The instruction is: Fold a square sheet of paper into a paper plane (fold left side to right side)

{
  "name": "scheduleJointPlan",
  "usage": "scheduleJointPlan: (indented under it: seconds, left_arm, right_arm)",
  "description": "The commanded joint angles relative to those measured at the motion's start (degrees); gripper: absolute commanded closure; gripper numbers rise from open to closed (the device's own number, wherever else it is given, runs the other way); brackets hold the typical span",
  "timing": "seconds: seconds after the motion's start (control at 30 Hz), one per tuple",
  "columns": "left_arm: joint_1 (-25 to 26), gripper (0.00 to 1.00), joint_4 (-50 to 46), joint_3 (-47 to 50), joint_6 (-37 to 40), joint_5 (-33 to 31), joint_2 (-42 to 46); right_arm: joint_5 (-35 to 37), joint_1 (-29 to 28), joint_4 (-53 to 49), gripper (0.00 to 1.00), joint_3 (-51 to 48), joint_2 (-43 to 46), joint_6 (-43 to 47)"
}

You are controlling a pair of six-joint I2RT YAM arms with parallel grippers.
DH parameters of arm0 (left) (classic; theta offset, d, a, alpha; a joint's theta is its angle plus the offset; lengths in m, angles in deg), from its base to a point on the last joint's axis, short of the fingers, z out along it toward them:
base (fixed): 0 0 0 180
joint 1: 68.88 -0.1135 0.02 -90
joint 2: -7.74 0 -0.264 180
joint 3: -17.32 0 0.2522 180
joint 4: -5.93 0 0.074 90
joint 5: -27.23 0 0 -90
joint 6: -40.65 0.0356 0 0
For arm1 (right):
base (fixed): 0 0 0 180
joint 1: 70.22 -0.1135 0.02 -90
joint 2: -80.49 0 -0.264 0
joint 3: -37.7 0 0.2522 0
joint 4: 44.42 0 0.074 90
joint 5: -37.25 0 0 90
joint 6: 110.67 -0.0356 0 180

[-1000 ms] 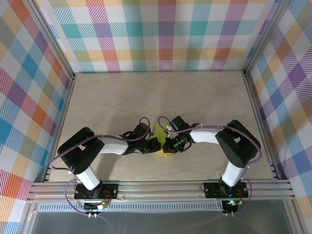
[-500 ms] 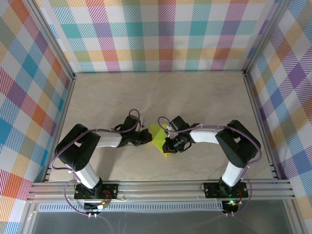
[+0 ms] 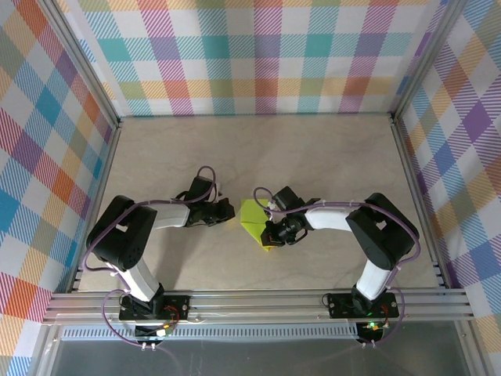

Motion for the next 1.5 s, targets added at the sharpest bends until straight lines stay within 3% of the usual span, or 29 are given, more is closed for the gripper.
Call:
scheduleJointPlan:
  seconds: [0.0, 0.33, 0.67, 1.0, 1.47]
  left_arm:
    - [2.75, 1.0, -2.9, -0.67, 0.82, 0.19, 3.97]
    - [12.3, 1.0, 2.0, -2.25, -3.41, 0.34, 0.45]
    - [12.71, 1.0, 0.19, -2.63, -3.6, -3.52, -5.48]
    - [12.75, 1.0, -1.23, -1.17, -3.26, -4.33, -5.28]
    - [12.8, 1.0, -1.03, -1.08, -3.61, -4.06, -5.54]
  right_arm:
    - [9.95, -0.47, -10.03, 1.0, -3.88, -3.02, -0.15]
    - [8.99, -0.46, -8.82, 1.0, -3.33, -3.65, -0.16]
    - [5.56, -0.53, -7.2, 1.0, -2.21, -2.0, 0.46]
    - [0.53, -0.91, -6.08, 1.0, 5.75, 1.13, 0.75]
    - [-0.48, -0.91, -2.94, 1.0, 9.54, -4.46, 1.61]
